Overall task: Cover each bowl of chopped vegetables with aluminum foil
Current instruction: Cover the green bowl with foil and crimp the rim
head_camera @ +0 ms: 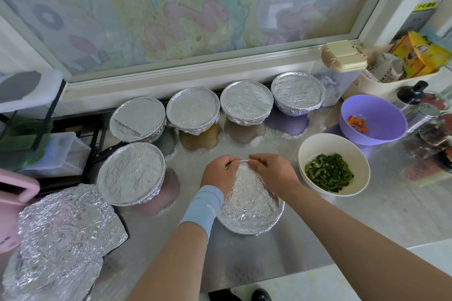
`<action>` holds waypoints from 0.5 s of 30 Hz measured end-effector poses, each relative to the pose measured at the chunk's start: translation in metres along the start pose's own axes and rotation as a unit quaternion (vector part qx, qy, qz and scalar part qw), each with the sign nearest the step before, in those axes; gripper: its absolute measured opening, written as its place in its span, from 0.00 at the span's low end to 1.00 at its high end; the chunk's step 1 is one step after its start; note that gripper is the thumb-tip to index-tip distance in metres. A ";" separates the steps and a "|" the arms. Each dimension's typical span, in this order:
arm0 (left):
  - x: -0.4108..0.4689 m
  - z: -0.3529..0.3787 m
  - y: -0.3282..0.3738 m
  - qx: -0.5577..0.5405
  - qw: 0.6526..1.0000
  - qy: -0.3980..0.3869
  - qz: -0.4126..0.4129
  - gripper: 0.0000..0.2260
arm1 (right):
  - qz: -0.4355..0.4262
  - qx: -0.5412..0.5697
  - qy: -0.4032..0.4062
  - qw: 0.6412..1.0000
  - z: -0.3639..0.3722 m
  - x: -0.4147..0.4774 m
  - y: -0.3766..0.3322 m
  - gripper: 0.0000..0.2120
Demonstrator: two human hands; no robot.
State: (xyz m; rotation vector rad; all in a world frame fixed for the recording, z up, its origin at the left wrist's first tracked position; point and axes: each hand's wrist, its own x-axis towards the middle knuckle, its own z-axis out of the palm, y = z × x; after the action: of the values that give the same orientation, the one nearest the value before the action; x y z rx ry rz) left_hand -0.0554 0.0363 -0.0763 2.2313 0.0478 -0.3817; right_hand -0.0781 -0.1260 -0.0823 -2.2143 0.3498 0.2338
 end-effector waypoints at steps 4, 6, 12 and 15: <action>0.001 -0.001 -0.002 -0.022 0.999 0.019 -0.025 0.09 | 0.017 0.001 0.037 0.999 -0.001 -0.003 0.004 0.08; 0.000 0.000 -0.002 -0.026 0.999 0.026 -0.030 0.09 | 0.023 0.020 0.039 0.999 -0.001 -0.002 0.005 0.08; -0.004 0.004 0.002 -0.042 0.997 0.038 -0.053 0.10 | 0.011 0.030 0.029 0.999 -0.003 -0.001 0.006 0.10; -0.001 -0.001 0.006 -0.022 0.999 0.009 -0.042 0.13 | 0.009 0.021 0.009 1.000 -0.005 0.002 0.006 0.08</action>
State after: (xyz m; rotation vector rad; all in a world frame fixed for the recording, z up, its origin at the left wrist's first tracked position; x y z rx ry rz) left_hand -0.0549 0.0333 -0.0707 2.1940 0.1588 -0.4028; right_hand -0.0781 -0.1336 -0.0837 -2.1735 0.3803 0.2151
